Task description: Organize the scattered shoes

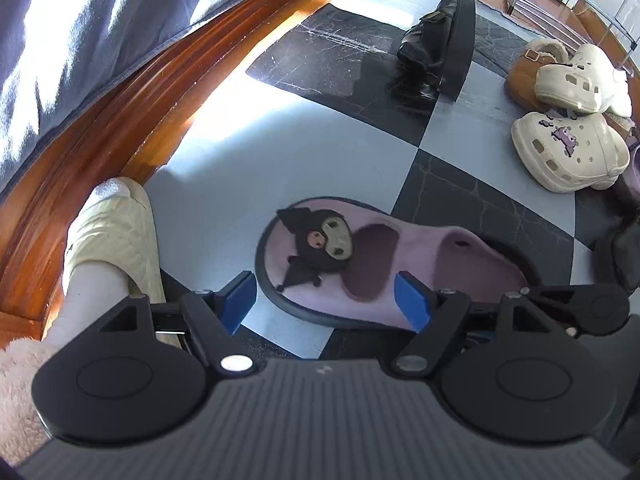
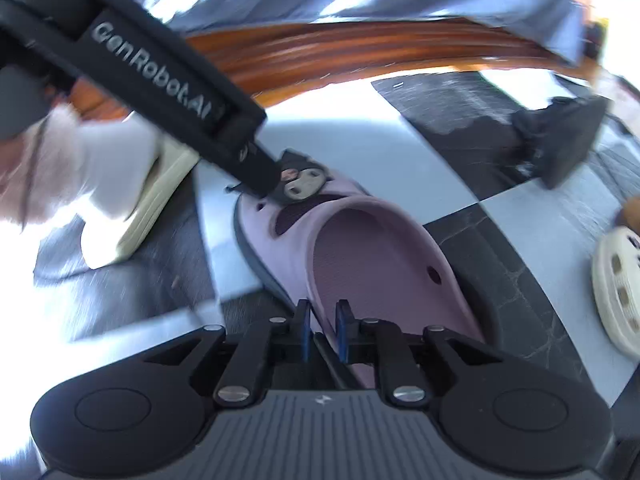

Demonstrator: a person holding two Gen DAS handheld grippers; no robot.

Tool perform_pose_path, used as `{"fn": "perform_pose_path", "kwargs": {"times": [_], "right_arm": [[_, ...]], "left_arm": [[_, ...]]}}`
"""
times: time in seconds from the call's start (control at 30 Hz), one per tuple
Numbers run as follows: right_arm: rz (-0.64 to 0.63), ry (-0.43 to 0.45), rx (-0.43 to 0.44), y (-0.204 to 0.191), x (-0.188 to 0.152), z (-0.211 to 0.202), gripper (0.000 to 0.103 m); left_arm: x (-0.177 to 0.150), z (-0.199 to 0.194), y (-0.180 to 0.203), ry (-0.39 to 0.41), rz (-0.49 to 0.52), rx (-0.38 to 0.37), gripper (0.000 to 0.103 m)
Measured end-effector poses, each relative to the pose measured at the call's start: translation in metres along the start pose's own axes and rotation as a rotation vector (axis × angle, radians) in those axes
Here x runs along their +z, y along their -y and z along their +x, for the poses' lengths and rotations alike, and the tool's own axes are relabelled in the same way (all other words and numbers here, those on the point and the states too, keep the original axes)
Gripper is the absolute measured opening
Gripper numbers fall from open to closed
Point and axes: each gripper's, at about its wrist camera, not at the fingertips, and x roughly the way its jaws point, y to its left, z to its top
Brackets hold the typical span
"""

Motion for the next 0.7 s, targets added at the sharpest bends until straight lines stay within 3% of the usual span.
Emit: {"fn": "perform_pose_path", "kwargs": {"times": [0.13, 0.2, 0.33, 0.37, 0.4, 0.53, 0.57, 0.63, 0.7], "right_arm": [[0.023, -0.025, 0.013, 0.015, -0.003, -0.013, 0.018], [0.035, -0.038, 0.019, 0.022, -0.004, -0.019, 0.042], [0.058, -0.064, 0.032, 0.037, -0.006, -0.031, 0.05], [0.089, -0.071, 0.038, 0.042, -0.008, -0.035, 0.059], [0.179, -0.083, 0.048, 0.048, -0.01, -0.041, 0.071], [0.419, -0.159, 0.157, 0.062, -0.02, -0.028, 0.082], [0.491, -0.188, 0.188, 0.065, -0.024, -0.02, 0.09], [0.636, -0.228, 0.227, 0.072, -0.033, -0.003, 0.09], [0.729, -0.193, 0.2, 0.075, -0.042, 0.008, 0.09]], "left_arm": [[-0.008, -0.002, 0.011, -0.06, -0.021, 0.044, 0.076], [-0.013, -0.007, 0.018, -0.073, -0.008, 0.064, 0.076], [-0.012, -0.027, 0.035, -0.045, 0.017, 0.121, 0.076], [-0.011, -0.032, 0.039, -0.034, 0.016, 0.117, 0.077], [-0.008, -0.035, 0.041, -0.028, 0.015, 0.105, 0.079], [-0.005, -0.037, 0.04, -0.037, -0.042, 0.071, 0.08], [-0.006, -0.035, 0.041, -0.043, -0.046, 0.061, 0.08], [-0.009, -0.033, 0.043, -0.026, -0.006, 0.059, 0.081], [-0.01, -0.028, 0.036, -0.01, 0.014, 0.091, 0.082]]}}
